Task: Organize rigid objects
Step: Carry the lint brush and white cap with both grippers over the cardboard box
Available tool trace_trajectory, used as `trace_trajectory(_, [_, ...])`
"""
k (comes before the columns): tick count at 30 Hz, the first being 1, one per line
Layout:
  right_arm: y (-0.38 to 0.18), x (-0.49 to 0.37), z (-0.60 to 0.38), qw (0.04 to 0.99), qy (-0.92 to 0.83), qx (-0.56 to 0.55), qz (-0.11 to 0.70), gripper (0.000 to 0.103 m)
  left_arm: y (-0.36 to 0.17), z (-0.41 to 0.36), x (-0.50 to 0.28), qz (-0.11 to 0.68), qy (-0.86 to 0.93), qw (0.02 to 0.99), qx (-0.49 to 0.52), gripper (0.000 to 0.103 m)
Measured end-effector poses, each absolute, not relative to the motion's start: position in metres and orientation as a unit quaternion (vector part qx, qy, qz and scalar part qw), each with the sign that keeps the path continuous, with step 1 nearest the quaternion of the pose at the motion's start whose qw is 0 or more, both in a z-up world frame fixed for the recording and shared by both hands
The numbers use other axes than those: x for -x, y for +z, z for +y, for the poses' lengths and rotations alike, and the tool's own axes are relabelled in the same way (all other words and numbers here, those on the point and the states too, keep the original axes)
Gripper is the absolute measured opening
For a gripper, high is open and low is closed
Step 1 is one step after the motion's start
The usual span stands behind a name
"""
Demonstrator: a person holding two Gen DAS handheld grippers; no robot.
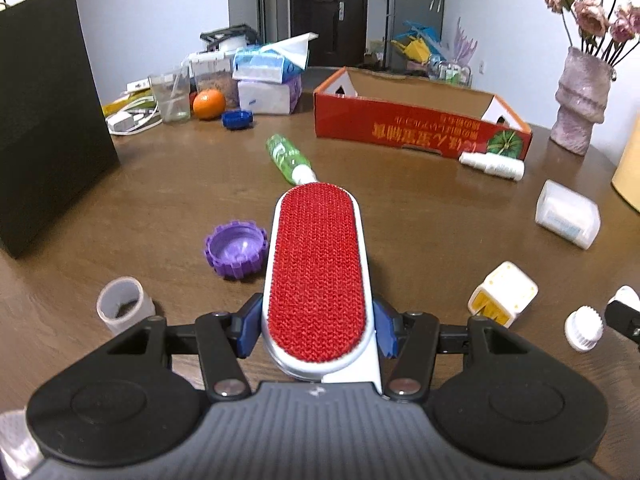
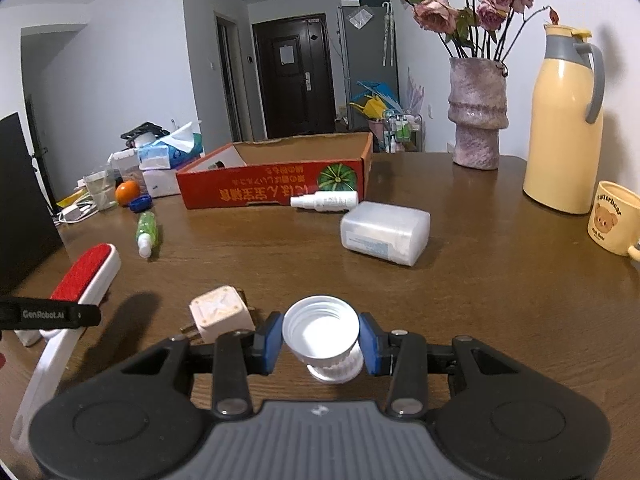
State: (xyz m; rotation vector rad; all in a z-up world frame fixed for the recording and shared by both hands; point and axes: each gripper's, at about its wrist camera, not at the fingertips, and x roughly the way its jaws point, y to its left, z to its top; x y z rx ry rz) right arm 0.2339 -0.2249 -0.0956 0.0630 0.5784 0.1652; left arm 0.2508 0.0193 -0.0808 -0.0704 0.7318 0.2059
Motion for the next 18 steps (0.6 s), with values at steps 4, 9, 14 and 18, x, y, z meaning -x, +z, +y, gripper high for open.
trace_trajectory(4, [-0.087, -0.235, -0.220, 0.956, 0.086, -0.031, 0.278, 0.039, -0.066, 0.022, -0.250, 0.344, 0.095, 0.933, 0.035, 0.057])
trace_trajectory(9, [-0.075, -0.243, -0.212, 0.958, 0.094, -0.029, 0.269, 0.040, -0.049, 0.028, -0.256, 0.334, 0.092, 0.937, 0.040, 0.057])
trace_trajectory(14, [-0.062, -0.255, -0.206, 0.960, 0.101, -0.027, 0.258, 0.039, -0.035, 0.032, -0.266, 0.327, 0.092, 0.940, 0.038, 0.057])
trace_trajectory(18, [-0.053, -0.268, -0.200, 0.961, 0.107, -0.025, 0.254, 0.039, -0.025, 0.035, -0.276, 0.322, 0.091, 0.942, 0.039, 0.057])
